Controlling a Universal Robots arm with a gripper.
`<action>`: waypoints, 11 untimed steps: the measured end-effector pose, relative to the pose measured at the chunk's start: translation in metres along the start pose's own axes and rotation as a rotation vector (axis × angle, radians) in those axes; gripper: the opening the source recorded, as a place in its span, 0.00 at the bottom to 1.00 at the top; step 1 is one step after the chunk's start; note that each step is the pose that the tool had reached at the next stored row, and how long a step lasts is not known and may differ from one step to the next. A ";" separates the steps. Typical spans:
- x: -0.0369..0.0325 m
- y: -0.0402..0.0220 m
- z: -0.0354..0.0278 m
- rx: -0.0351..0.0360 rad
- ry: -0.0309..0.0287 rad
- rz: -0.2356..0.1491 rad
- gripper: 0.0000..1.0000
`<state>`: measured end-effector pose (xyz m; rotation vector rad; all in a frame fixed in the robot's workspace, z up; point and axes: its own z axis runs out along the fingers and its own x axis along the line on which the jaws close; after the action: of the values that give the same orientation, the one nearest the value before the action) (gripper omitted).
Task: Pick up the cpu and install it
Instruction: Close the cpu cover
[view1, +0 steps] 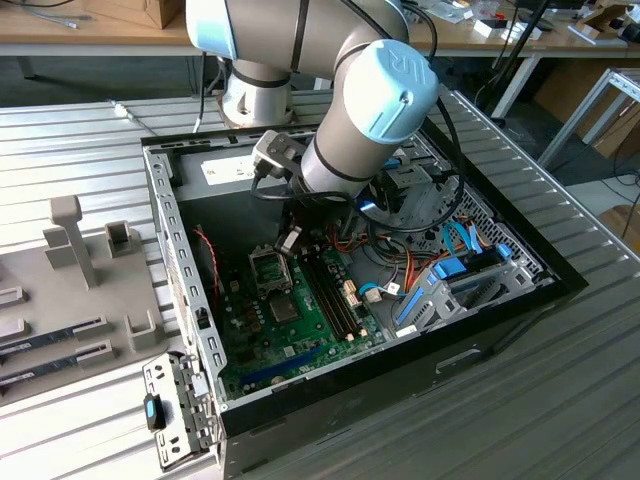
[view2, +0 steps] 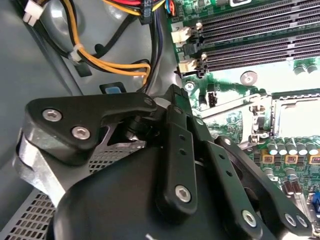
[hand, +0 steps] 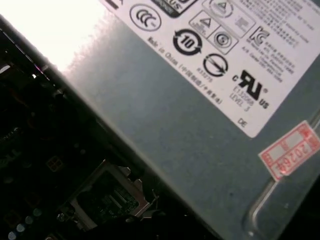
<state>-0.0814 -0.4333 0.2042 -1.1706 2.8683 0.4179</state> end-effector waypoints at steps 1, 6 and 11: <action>0.0005 -0.0004 -0.0002 0.0001 0.0000 0.000 0.11; 0.0011 -0.0009 -0.0003 0.0001 -0.0002 0.000 0.11; 0.0081 -0.0064 -0.0025 0.0000 -0.0004 0.000 0.11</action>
<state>-0.0826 -0.4438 0.2041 -1.1704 2.8680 0.4181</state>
